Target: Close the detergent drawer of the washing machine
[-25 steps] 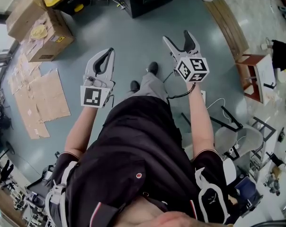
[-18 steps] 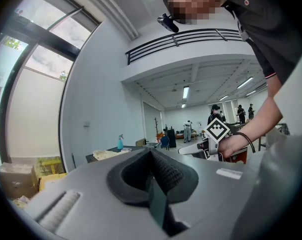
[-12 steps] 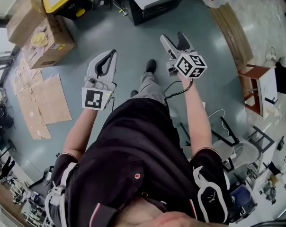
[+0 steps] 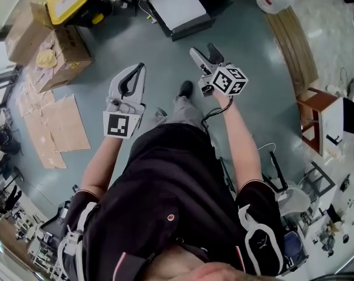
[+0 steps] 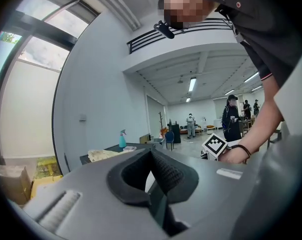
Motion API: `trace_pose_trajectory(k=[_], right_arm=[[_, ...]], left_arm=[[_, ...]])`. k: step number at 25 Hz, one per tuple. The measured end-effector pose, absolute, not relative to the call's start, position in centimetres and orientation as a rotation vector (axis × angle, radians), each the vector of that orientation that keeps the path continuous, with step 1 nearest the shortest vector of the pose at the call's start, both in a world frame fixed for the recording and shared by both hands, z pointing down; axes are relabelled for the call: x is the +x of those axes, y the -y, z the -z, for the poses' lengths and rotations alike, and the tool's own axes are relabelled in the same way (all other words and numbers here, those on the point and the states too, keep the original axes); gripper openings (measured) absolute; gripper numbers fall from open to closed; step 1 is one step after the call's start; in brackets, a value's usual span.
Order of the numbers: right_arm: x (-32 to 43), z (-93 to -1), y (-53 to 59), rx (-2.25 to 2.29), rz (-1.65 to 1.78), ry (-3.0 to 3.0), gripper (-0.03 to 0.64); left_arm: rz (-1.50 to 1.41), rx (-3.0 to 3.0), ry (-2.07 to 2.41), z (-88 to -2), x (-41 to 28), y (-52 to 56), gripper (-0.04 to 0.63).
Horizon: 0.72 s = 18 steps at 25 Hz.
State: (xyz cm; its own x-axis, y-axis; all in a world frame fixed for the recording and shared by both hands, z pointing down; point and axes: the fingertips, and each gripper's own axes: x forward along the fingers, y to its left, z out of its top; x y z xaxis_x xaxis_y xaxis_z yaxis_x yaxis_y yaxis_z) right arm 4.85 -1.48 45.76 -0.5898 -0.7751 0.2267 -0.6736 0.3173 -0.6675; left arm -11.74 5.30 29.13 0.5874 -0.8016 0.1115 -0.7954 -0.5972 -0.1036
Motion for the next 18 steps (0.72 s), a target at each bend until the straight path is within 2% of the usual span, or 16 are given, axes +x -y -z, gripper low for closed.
trace_pose_trajectory(k=[18], right_arm=[[4.3, -54.2, 6.8, -1.359, 1.283, -2.22, 0.357]], left_arm=[[0.32, -2.874, -1.196, -32.9, -11.5, 0.6, 0.0]])
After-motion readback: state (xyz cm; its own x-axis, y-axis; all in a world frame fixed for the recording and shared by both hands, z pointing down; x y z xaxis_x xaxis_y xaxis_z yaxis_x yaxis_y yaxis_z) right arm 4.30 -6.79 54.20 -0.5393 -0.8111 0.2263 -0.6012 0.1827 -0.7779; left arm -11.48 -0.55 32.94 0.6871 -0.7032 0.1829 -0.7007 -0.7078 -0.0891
